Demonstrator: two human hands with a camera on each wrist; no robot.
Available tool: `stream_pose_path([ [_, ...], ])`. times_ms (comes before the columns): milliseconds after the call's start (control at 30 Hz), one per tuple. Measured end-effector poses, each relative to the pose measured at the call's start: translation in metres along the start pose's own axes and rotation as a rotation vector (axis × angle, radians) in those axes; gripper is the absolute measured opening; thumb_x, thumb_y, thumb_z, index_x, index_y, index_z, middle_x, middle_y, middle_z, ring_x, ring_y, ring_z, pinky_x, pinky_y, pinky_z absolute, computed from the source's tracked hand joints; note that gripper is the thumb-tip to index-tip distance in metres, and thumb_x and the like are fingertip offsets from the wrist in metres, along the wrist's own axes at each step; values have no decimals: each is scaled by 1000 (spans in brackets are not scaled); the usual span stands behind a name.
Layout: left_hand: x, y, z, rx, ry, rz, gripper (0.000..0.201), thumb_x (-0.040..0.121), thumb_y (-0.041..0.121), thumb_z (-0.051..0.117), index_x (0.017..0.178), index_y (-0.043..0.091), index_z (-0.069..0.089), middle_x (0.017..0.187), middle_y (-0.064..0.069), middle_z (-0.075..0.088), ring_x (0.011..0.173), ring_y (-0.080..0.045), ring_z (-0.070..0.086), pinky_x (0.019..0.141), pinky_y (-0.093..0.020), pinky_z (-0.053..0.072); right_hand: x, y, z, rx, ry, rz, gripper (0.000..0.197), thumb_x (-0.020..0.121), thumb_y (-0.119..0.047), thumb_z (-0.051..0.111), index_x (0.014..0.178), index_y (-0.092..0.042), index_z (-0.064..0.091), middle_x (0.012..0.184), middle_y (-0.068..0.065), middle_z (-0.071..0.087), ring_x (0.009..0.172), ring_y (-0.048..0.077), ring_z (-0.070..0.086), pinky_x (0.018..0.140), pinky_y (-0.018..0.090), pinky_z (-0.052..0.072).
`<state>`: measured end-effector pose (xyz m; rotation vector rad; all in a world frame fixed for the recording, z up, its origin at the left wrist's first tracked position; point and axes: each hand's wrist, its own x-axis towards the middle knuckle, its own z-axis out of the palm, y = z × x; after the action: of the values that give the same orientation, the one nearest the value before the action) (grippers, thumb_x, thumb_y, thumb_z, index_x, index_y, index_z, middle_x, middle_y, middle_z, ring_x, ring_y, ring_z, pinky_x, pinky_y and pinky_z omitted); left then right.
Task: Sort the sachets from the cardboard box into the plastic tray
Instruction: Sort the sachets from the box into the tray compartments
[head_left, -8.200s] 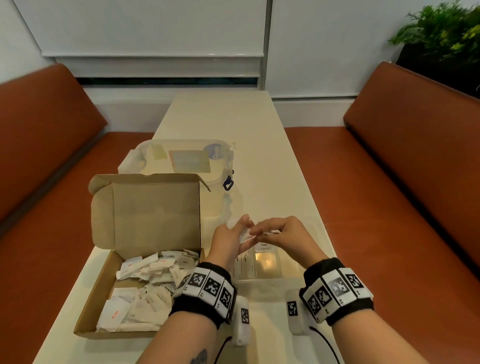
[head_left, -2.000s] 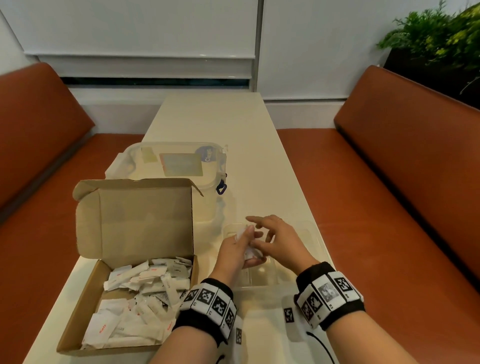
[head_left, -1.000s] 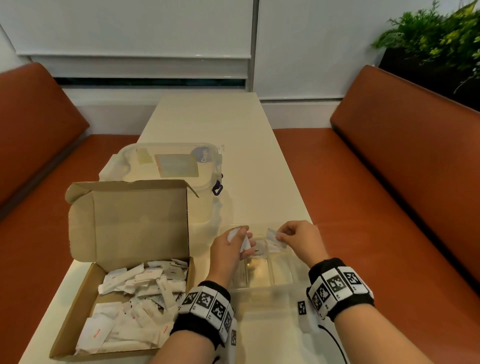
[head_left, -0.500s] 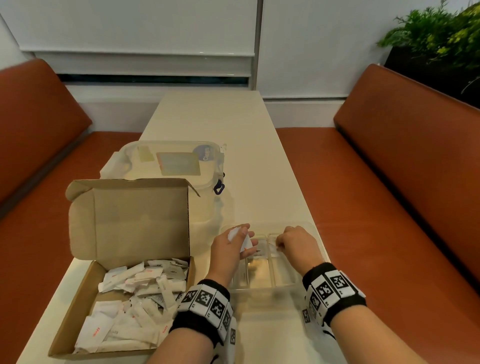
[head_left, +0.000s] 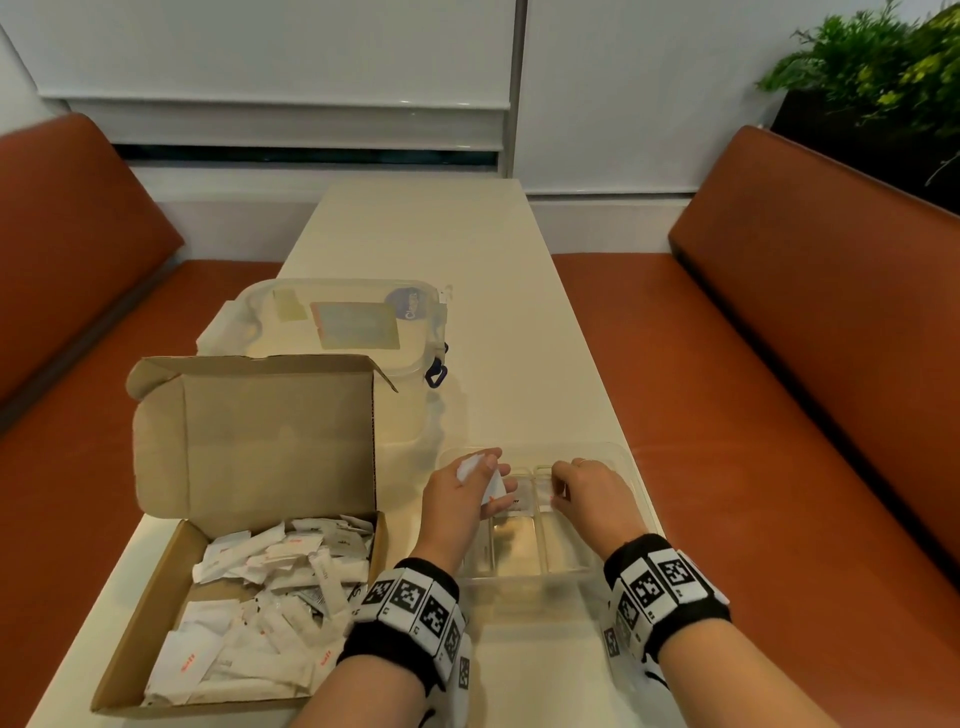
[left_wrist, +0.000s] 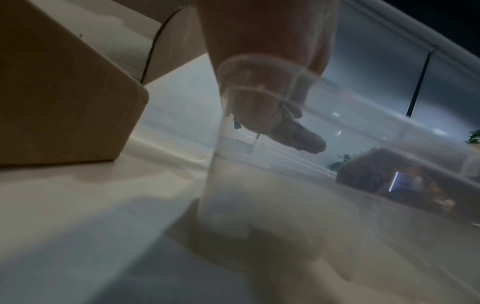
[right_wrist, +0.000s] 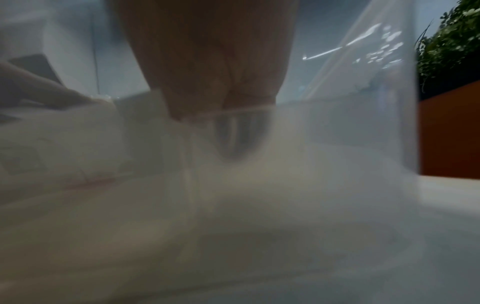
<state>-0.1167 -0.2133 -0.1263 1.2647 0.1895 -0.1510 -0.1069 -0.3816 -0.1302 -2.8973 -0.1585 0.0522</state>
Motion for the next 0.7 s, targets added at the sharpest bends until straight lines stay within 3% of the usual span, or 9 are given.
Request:
stream_pose_path([
  [233,-2,4,1,-64,-13,-69,30,96,31,51,101,6,66,93,-16,69,79,-23,72,58,-25,57,2,1,2,-23,-5,17,11,89,-14,52,95,-16,61,95,1,64,91,20,56,73,27,40],
  [333,-2,5,2,-83,-8,-87,31,96,34,49,102,8,65,94,-17,69,79,-24,71,59,-27,58,1,-3,-4,-25,100,-7,14,92,-20,51,100,-21,62,96,-4,65,93,17,53,76,27,39],
  [433,-3,7,3,-94,-2,-100,26,92,30,58,103,8,66,90,-14,72,78,-23,72,57,-27,57,-3,-19,-17,259,229,-56,9,91,-27,57,93,-23,65,87,-9,65,85,10,50,70,21,35],
  [533,-5,8,4,-63,-43,-101,30,90,30,62,105,6,70,86,-13,74,77,-21,72,57,-26,57,-6,-38,-28,670,132,-59,9,85,-26,67,92,-30,66,84,-13,65,69,0,55,61,9,39],
  [633,-8,8,5,-36,-118,-141,37,92,41,54,97,8,69,77,-12,73,72,-23,72,56,-29,58,-6,-44,-31,769,54,-63,22,83,-19,70,104,-27,69,91,-9,64,61,0,49,59,5,41],
  [700,-8,9,6,-20,-149,-175,44,93,48,49,96,8,68,78,-12,74,73,-26,72,56,-31,59,-6,-44,-31,775,38,-45,12,83,-19,70,95,-23,71,87,-7,62,61,1,45,59,5,39],
])
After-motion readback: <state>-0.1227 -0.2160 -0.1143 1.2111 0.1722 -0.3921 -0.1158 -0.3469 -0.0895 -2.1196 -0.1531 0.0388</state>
